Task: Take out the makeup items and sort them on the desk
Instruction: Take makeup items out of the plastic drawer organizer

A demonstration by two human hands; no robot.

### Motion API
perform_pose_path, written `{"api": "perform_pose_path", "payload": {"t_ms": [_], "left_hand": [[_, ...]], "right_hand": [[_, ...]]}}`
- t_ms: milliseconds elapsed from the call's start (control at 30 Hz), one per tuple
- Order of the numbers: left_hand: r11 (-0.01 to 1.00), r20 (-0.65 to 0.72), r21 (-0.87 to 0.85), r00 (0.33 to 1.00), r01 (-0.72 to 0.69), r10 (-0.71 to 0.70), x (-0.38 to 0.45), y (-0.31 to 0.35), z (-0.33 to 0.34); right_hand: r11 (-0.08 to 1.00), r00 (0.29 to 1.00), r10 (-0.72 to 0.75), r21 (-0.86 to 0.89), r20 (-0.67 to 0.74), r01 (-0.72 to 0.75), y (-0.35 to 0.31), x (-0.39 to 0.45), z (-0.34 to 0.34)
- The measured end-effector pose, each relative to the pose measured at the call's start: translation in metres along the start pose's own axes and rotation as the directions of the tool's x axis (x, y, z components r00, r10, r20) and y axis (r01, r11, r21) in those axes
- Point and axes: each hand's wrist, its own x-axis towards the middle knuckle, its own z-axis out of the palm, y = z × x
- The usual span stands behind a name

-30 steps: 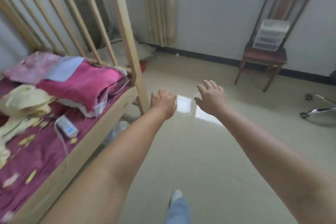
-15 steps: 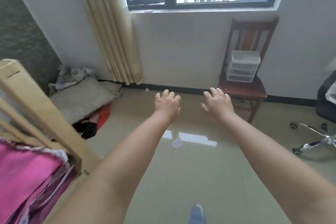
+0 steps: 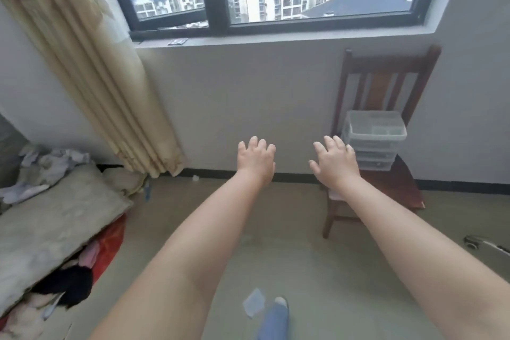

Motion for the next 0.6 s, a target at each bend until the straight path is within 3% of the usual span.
{"api": "perform_pose_path", "payload": {"t_ms": [333,600], "left_hand": [[0.988,-0.02,0.033,0.989,-0.148,0.149,0.294,0.036,-0.001],[0.981,0.078,-0.048,0.978,-0.189,0.192,0.441,0.135,0.066]], "right_hand": [[0.99,0.99,0.14,0.02,-0.02,-0.139,0.124,0.244,0.006],[0.979,0.969,0.201,0.007,0.144,-0.204,0.267,0.349,0.092]]}}
